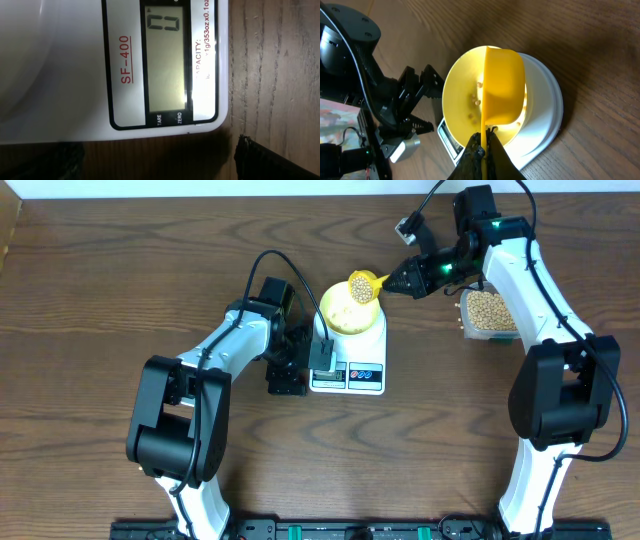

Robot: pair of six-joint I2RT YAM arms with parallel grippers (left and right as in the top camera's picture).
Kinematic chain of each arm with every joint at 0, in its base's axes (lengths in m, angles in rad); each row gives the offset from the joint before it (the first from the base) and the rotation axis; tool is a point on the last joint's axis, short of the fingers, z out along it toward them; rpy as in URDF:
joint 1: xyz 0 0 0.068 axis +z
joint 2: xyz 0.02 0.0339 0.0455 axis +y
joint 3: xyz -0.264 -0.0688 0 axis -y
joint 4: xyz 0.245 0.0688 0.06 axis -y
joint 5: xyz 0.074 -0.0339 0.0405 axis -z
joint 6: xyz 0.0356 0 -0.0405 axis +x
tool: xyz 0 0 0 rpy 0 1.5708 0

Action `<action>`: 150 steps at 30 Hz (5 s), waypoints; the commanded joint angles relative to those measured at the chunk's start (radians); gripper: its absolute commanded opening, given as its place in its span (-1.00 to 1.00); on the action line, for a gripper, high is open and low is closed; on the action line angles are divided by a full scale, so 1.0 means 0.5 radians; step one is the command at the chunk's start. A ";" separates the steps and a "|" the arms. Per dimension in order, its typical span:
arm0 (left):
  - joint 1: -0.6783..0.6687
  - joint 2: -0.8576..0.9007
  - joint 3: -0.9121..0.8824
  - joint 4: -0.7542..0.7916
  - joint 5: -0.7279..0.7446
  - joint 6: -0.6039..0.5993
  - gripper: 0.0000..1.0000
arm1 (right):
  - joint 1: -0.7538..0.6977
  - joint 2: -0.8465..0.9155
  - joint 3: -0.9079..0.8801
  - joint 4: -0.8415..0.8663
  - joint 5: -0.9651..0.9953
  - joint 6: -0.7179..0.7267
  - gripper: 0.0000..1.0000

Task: Scoop item into bowl and weigh 50g on scale
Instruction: 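Tilt the scoop with the right gripper to pour soybeans into bowl, then move the empty scoop with the right gripper back to the soybean tub, then dip the scoop into the soybeans with the right gripper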

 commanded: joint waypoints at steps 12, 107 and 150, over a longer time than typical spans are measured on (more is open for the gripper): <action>-0.018 0.023 -0.023 -0.013 0.040 0.027 0.96 | 0.190 -0.223 0.040 -0.052 0.464 -0.370 -0.98; -0.018 0.023 -0.023 -0.013 0.040 0.027 0.96 | -0.679 -0.581 -0.366 -0.256 1.459 -0.064 -0.98; -0.018 0.024 -0.023 -0.013 0.040 0.027 0.96 | -0.932 -0.581 -0.897 0.275 0.527 0.430 -0.98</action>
